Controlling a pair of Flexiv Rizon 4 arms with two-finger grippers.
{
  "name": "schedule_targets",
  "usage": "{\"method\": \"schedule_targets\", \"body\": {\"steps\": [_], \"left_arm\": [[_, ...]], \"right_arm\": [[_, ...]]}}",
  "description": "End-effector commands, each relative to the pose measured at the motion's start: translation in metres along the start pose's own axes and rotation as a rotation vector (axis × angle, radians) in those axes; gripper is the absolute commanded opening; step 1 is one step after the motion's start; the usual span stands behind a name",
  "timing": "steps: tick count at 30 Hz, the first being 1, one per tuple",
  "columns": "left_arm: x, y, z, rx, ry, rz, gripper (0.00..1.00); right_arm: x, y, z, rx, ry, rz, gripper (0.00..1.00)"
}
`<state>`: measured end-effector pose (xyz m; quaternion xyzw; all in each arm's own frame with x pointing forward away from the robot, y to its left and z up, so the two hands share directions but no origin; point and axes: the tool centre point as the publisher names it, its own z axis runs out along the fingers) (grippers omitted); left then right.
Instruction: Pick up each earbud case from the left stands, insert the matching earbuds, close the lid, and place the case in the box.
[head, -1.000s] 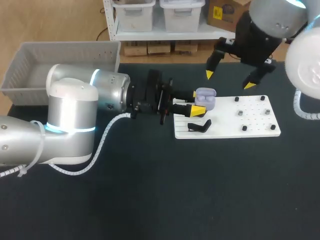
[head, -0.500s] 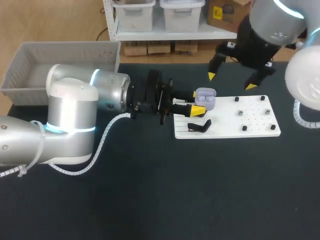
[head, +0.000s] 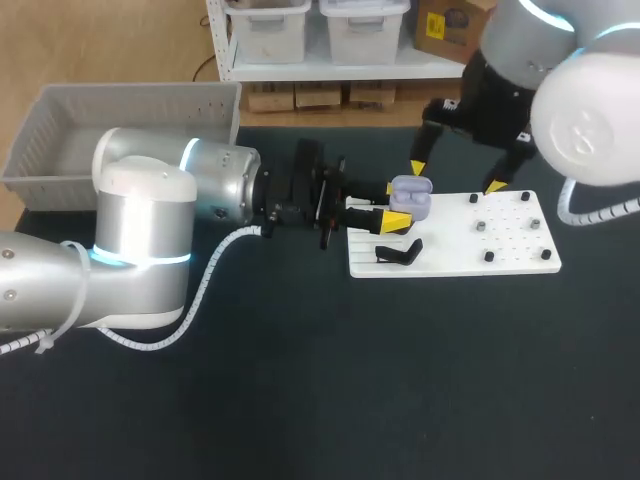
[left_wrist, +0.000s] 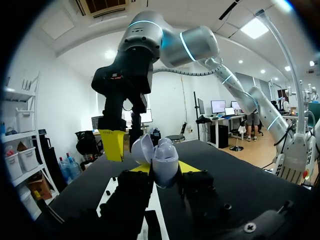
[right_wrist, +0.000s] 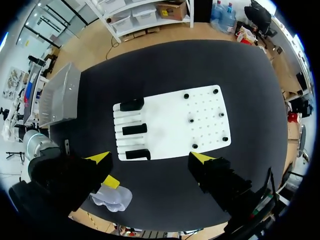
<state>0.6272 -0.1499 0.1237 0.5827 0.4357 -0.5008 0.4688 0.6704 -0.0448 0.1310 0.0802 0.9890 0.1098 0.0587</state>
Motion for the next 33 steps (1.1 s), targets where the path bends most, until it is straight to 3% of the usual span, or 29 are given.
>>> {"method": "schedule_targets", "body": {"steps": [1,11,22,26,33], "left_arm": [[0.000,-0.001,0.000,-0.003,0.001,0.001,0.00],[0.000,-0.001,0.000,-0.003,0.001,0.001,0.00],[0.000,-0.001,0.000,-0.003,0.001,0.001,0.00],[0.000,-0.001,0.000,-0.003,0.001,0.001,0.00],[0.000,-0.001,0.000,-0.003,0.001,0.001,0.00]], "right_arm": [[0.002,0.001,-0.003,0.006,0.055,-0.003,1.00],[0.024,0.005,-0.016,-0.024,0.122,0.000,1.00],[0.036,0.010,-0.012,-0.025,0.159,-0.013,1.00],[0.033,0.008,-0.016,-0.024,0.079,-0.018,1.00],[0.033,-0.001,-0.057,-0.088,-0.165,-0.088,1.00]]}}
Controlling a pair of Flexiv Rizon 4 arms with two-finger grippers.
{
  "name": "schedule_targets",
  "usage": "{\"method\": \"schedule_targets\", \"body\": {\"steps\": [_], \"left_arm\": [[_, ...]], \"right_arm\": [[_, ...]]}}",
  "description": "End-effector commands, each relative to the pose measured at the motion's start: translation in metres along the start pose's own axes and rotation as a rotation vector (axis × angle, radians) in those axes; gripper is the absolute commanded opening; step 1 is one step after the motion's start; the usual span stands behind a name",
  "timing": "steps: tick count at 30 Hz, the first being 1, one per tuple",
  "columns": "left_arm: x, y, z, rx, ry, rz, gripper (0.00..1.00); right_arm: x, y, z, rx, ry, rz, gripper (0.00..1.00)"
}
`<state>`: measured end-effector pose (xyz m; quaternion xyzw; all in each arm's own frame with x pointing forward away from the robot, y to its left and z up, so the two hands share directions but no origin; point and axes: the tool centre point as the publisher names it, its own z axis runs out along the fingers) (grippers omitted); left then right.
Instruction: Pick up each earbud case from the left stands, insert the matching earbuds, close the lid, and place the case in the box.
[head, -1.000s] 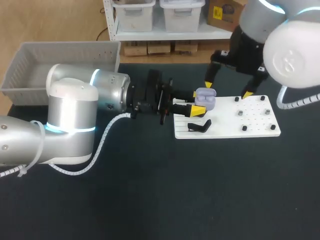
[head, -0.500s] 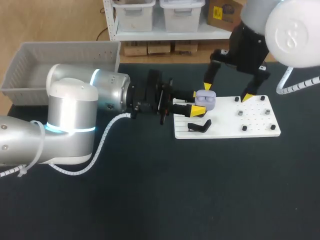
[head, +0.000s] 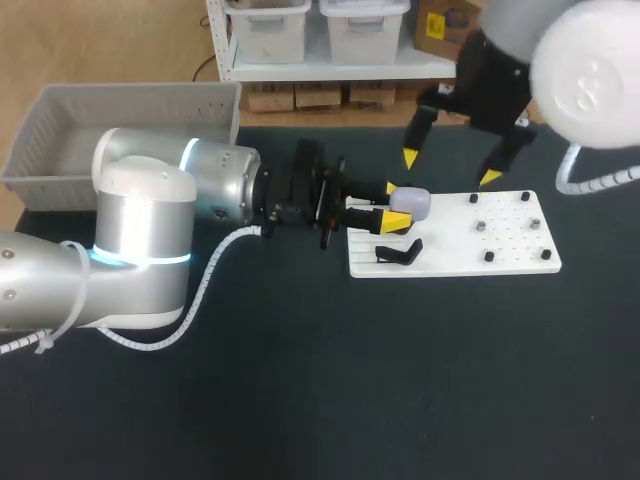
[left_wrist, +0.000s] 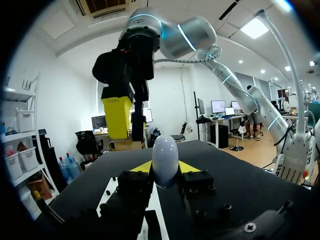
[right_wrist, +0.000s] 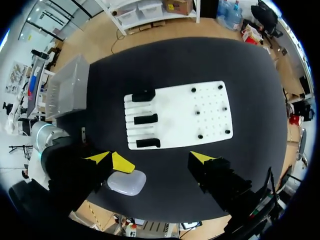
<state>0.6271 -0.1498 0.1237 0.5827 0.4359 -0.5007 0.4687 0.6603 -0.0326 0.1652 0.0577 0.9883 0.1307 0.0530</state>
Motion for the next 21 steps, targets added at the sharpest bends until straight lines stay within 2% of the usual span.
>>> {"method": "schedule_targets", "body": {"steps": [1,3,6,8,12,16,19,21], "left_arm": [[-0.001,-0.001,-0.002,-0.006,0.006,-0.006,0.00],[-0.005,-0.002,-0.008,-0.016,-0.001,-0.024,0.00],[-0.019,-0.004,-0.022,-0.034,-0.009,-0.019,0.00],[-0.031,-0.004,-0.035,-0.067,-0.027,-0.014,0.00],[-0.049,0.001,-0.062,-0.147,-0.030,0.011,0.00],[-0.051,0.015,-0.108,-0.273,0.012,0.021,0.00],[-0.048,0.029,-0.147,-0.406,0.019,0.000,0.00],[-0.047,0.039,-0.173,-0.485,0.062,0.022,0.00]], "right_arm": [[0.027,-0.019,-0.032,-0.038,-0.214,-0.061,1.00],[0.031,-0.023,-0.044,-0.059,-0.264,-0.067,1.00],[0.037,-0.028,-0.056,-0.082,-0.295,-0.062,1.00],[0.041,-0.035,-0.066,-0.167,-0.316,-0.015,1.00],[0.041,-0.035,-0.066,-0.167,-0.316,-0.015,1.00],[0.041,-0.035,-0.066,-0.167,-0.316,-0.015,1.00],[0.041,-0.035,-0.066,-0.167,-0.316,-0.015,1.00],[0.041,-0.035,-0.066,-0.167,-0.316,-0.015,1.00]]}}
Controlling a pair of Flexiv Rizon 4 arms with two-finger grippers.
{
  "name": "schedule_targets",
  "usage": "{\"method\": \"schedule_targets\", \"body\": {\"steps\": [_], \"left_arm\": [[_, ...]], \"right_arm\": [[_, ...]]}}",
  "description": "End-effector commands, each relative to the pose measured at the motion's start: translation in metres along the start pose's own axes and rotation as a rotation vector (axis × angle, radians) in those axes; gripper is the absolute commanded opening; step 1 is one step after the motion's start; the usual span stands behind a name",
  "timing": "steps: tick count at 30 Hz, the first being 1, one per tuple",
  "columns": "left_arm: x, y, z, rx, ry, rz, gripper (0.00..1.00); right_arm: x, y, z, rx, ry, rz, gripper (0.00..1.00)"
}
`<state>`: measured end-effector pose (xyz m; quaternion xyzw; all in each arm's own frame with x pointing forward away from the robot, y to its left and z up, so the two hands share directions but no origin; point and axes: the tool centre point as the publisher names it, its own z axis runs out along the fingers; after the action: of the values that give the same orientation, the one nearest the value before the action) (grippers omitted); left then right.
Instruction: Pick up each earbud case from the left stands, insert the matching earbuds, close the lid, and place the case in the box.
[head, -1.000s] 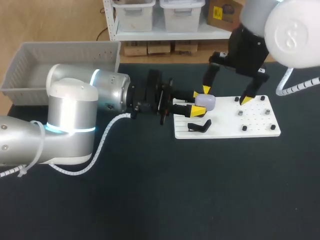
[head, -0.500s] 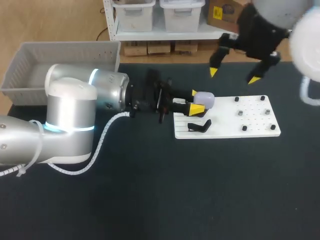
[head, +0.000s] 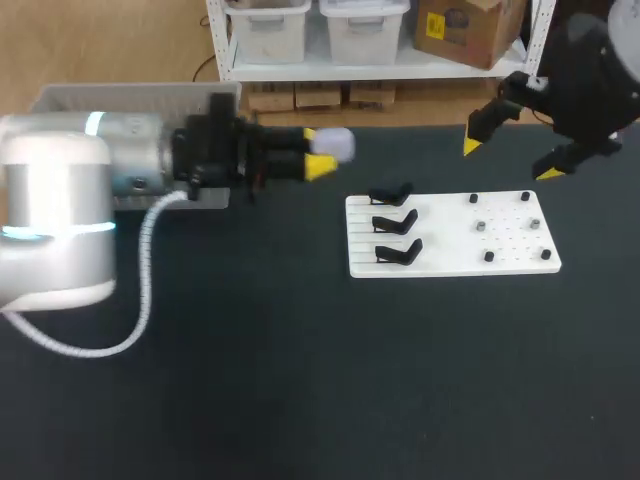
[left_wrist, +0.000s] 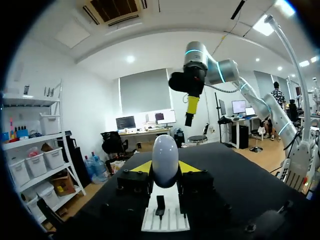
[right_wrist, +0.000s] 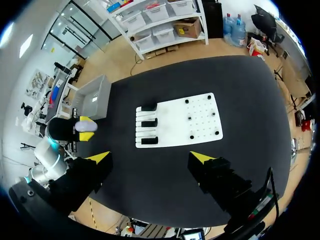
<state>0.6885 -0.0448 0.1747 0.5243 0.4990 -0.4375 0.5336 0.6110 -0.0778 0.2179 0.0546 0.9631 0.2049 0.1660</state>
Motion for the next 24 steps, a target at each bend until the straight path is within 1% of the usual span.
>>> {"method": "schedule_targets", "body": {"steps": [1,4,6,7,9,10,11,14,15,17,18,20,24], "left_arm": [[-0.006,0.016,-0.068,-0.282,0.041,0.029,0.00],[-0.007,0.039,-0.097,-0.398,0.051,0.037,0.00],[-0.004,0.052,-0.115,-0.465,0.084,0.039,0.00],[-0.004,0.057,-0.123,-0.487,0.083,0.037,0.00],[0.001,0.068,-0.139,-0.532,0.130,0.051,0.00],[0.005,0.076,-0.150,-0.553,0.142,0.050,0.00],[0.009,0.082,-0.159,-0.571,0.178,0.055,0.00],[0.020,0.096,-0.181,-0.627,0.224,0.050,0.00],[0.024,0.101,-0.190,-0.652,0.223,0.038,0.00],[0.036,0.113,-0.206,-0.682,0.247,0.039,0.00],[0.042,0.119,-0.214,-0.701,0.249,0.022,0.00],[0.054,0.130,-0.226,-0.715,0.271,0.008,0.00],[0.069,0.150,-0.247,-0.731,0.281,-0.008,0.00]], "right_arm": [[0.003,-0.001,0.001,0.002,-0.099,0.001,1.00],[0.003,-0.001,0.001,0.002,-0.099,0.001,1.00],[0.003,-0.001,0.001,0.002,-0.099,0.001,1.00],[0.003,-0.001,0.001,0.002,-0.099,0.001,1.00],[0.003,-0.001,0.001,0.002,-0.099,0.001,1.00],[0.003,-0.001,0.001,0.002,-0.099,0.001,1.00],[0.003,-0.001,0.001,0.002,-0.099,0.001,1.00],[0.003,-0.001,0.001,0.002,-0.099,0.001,1.00],[0.003,-0.001,0.001,0.002,-0.099,0.001,1.00],[0.003,-0.001,0.001,0.002,-0.099,0.001,1.00],[0.003,-0.001,0.001,0.002,-0.099,0.001,1.00],[0.003,-0.001,0.001,0.002,-0.099,0.001,1.00],[0.003,-0.001,0.001,0.002,-0.099,0.001,1.00]]}}
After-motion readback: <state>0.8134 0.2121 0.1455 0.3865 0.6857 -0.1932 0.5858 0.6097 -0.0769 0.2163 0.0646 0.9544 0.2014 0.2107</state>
